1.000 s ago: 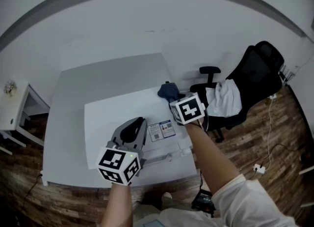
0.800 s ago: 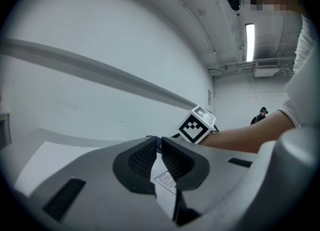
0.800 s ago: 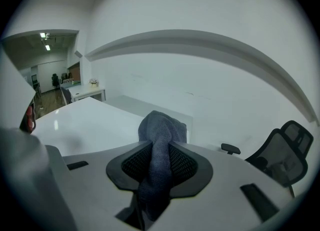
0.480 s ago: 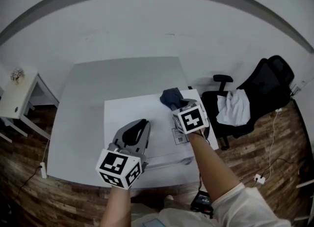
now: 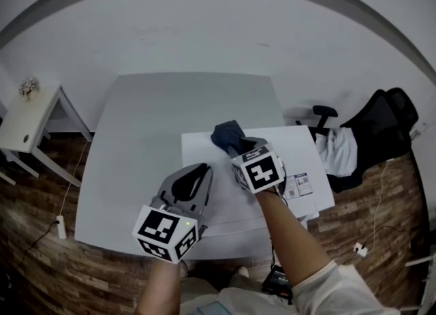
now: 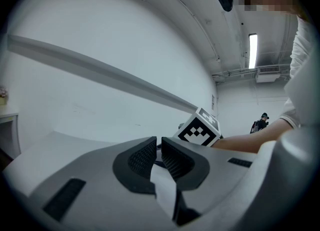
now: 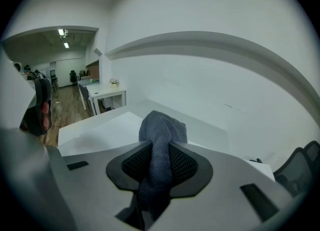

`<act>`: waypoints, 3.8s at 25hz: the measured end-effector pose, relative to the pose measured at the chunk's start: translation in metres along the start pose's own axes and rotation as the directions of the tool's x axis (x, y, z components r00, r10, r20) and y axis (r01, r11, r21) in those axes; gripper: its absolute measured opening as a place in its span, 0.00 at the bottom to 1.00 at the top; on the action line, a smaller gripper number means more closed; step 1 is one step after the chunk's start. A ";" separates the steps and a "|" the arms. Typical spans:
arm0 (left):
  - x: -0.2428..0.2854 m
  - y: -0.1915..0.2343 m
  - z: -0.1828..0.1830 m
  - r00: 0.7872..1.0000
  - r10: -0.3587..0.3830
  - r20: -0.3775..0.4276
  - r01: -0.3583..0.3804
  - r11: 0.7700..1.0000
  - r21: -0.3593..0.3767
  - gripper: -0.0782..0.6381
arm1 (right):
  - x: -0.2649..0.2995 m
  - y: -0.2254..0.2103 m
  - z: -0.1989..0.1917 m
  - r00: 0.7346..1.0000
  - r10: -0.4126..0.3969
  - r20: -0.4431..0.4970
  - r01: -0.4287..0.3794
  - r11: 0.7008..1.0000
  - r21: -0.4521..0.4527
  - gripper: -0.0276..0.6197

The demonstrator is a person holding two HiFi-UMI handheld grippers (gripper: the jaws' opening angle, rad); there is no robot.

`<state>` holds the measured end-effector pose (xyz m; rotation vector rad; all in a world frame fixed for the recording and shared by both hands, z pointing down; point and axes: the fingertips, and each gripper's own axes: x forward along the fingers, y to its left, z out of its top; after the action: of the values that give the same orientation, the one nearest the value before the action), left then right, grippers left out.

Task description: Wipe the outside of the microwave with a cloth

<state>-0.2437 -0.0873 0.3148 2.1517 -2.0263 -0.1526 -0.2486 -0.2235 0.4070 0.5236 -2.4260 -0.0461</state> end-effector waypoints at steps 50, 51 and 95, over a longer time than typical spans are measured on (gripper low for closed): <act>-0.103 0.138 -0.089 0.987 -0.021 -0.157 -0.015 0.974 -0.224 0.13 | 0.099 0.183 -0.028 0.540 -0.188 -0.820 -0.835 0.001 -0.550 0.20; -0.106 0.139 -0.089 0.987 -0.023 -0.158 -0.013 0.974 -0.224 0.13 | 0.097 0.185 -0.032 0.534 -0.196 -0.823 -0.839 -0.004 -0.544 0.20; -0.115 0.140 -0.093 0.979 -0.064 -0.194 0.020 0.976 -0.218 0.13 | 0.018 0.217 -0.028 0.417 -0.093 -0.904 -0.904 0.063 -0.423 0.20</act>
<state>-0.3694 0.0258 0.4282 1.9913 -1.7673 -0.1476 -0.3213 -0.0281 0.4749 -0.8458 -1.0510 -0.8137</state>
